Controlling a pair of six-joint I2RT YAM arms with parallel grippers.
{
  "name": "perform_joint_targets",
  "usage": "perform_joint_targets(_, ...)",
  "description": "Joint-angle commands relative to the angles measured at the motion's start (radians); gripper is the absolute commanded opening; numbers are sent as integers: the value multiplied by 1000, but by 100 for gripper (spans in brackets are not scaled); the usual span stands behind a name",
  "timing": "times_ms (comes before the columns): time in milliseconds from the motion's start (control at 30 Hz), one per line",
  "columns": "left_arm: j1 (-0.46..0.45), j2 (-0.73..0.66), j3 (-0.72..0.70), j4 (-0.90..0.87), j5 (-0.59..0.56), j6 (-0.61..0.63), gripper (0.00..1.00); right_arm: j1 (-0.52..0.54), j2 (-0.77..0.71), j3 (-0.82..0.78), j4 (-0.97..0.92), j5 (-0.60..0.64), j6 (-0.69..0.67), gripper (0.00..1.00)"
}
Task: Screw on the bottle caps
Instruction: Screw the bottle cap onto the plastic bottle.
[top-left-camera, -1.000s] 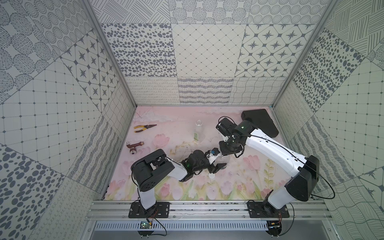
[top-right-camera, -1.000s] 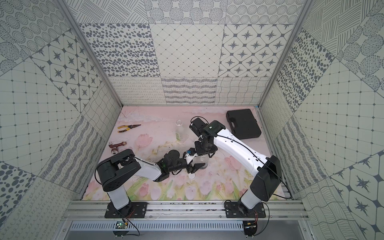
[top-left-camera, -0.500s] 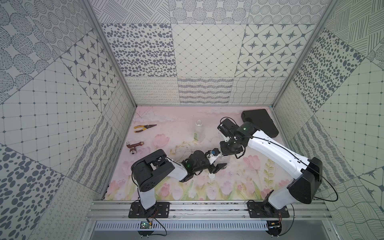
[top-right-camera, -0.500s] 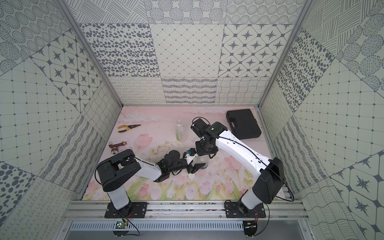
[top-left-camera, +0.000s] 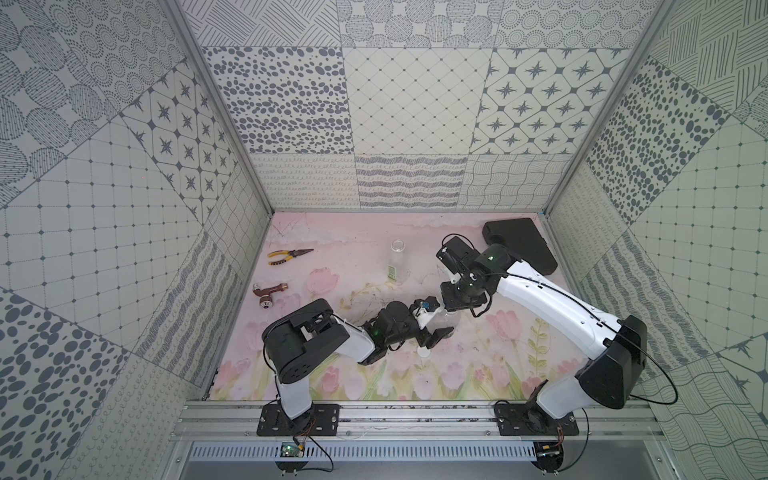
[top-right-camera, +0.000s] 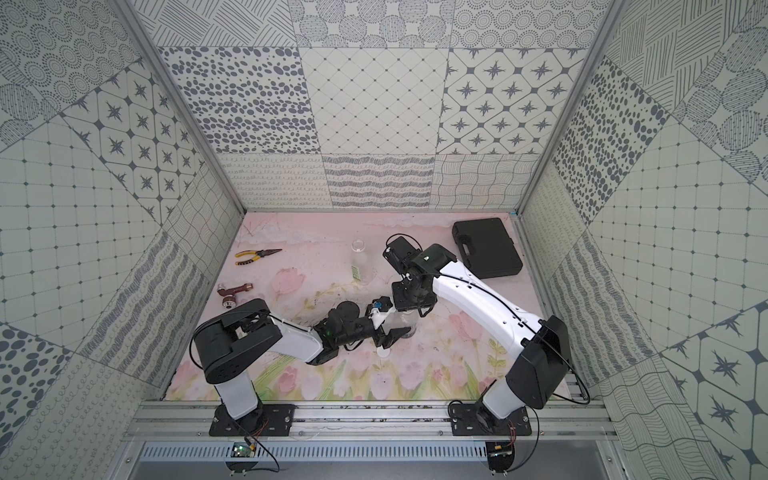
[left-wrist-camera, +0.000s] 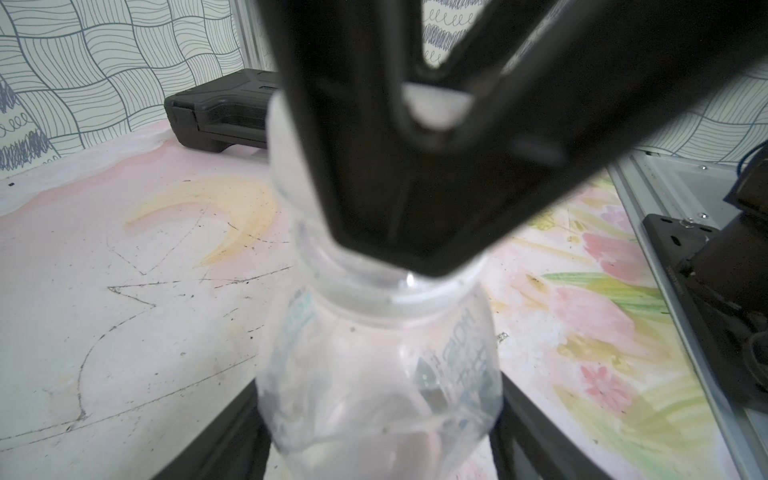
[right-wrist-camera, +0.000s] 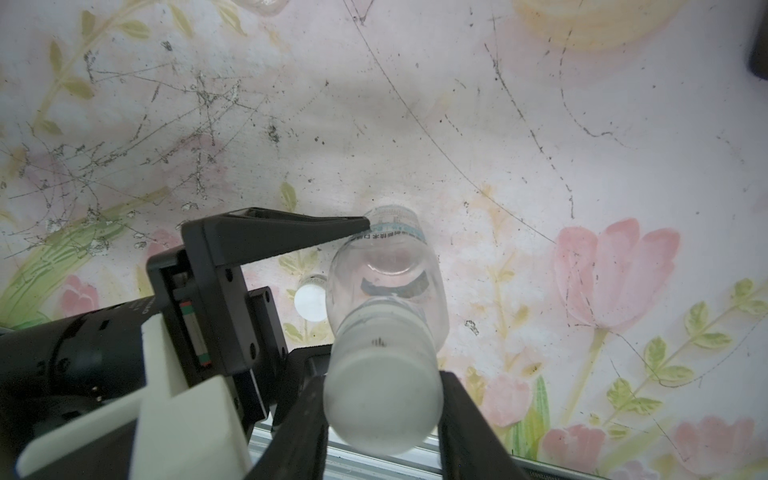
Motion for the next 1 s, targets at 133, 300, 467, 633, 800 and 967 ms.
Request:
perform_joint_targets(133, 9, -10, -10, 65, 23, -25, 78, -28, 29, -59, -75, 61, 13, 32)
perform_joint_targets(300, 11, 4, 9, 56, 41, -30, 76, -29, 29, -59, -73, 50, 11, 32)
perform_joint_targets(467, 12, 10, 22, 51, 45, -26, 70, -30, 28, -61, -73, 51, 9, 32)
perform_joint_targets(633, 11, 4, 25, 31, 50, -9, 64, -32, 28, -49, -74, 40, -3, 32)
perform_joint_targets(800, 6, -5, 29, 1, 53, 17, 58, -32, 35, -17, -93, 13, -31, 32)
perform_joint_targets(967, -10, -10, 37, -28, 53, 49, 56, -32, 51, 23, -124, 8, -55, 32)
